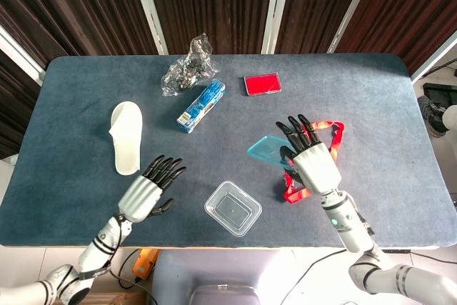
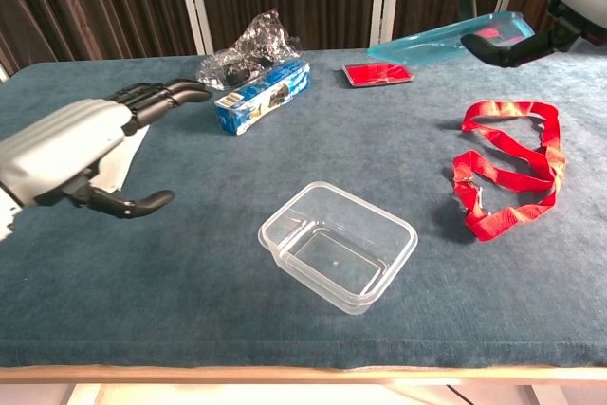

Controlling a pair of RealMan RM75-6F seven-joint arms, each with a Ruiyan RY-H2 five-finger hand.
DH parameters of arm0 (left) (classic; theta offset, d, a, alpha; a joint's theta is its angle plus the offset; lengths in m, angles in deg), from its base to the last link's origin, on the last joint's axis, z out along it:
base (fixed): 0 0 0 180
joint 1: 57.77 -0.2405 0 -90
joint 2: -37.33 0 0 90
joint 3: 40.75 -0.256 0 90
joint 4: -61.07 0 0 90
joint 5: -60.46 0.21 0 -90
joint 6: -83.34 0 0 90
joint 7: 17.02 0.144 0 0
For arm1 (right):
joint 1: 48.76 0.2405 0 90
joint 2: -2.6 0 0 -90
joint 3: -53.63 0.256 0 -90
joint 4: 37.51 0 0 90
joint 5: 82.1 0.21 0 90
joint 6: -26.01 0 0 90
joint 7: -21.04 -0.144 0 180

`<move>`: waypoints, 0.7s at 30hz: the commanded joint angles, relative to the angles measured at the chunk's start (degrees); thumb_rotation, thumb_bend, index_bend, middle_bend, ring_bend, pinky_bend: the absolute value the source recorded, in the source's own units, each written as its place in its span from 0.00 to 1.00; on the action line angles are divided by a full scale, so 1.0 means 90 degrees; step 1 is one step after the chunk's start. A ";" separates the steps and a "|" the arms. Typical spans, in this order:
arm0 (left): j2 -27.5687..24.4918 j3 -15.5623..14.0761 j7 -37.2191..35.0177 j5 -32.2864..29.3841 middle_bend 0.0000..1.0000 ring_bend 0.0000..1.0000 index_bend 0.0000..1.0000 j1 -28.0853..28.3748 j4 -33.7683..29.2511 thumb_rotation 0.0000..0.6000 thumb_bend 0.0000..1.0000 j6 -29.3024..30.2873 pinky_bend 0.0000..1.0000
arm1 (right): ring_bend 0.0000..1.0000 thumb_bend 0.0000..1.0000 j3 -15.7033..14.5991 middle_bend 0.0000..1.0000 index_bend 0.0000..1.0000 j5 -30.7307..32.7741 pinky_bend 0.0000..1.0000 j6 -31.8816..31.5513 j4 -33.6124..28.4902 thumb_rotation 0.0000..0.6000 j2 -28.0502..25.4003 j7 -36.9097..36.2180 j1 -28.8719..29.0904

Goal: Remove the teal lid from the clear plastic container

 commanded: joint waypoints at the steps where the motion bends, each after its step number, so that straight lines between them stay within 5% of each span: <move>1: -0.0536 -0.0156 0.0292 -0.0107 0.00 0.00 0.00 -0.0352 -0.0507 1.00 0.33 0.0202 0.00 | 0.05 0.68 0.0130 0.24 0.79 0.0558 0.00 0.0569 0.0631 1.00 0.0190 0.0081 0.0163; 7: -0.0930 -0.0216 0.0413 -0.0338 0.00 0.00 0.00 -0.0726 -0.0811 1.00 0.33 0.0313 0.00 | 0.05 0.67 0.0155 0.24 0.74 0.0985 0.00 0.1183 0.1738 1.00 0.0963 0.0250 0.0529; 13: -0.1017 -0.0176 0.0293 -0.0541 0.00 0.00 0.00 -0.1022 -0.0752 1.00 0.33 0.0410 0.00 | 0.02 0.40 0.0130 0.19 0.42 0.1235 0.00 0.1583 0.2386 1.00 0.1585 0.0217 0.0794; 17: -0.1016 -0.0157 0.0225 -0.0535 0.00 0.00 0.00 -0.1171 -0.0675 1.00 0.33 0.0531 0.00 | 0.00 0.20 -0.0054 0.04 0.06 0.1380 0.00 0.1910 0.2154 1.00 0.1521 0.0449 0.0768; 21: -0.1136 -0.0165 0.0300 -0.0453 0.00 0.00 0.00 -0.1313 -0.0744 1.00 0.33 0.0686 0.00 | 0.00 0.10 -0.0251 0.00 0.00 0.1410 0.00 0.1990 0.1265 1.00 0.0990 0.0681 0.0612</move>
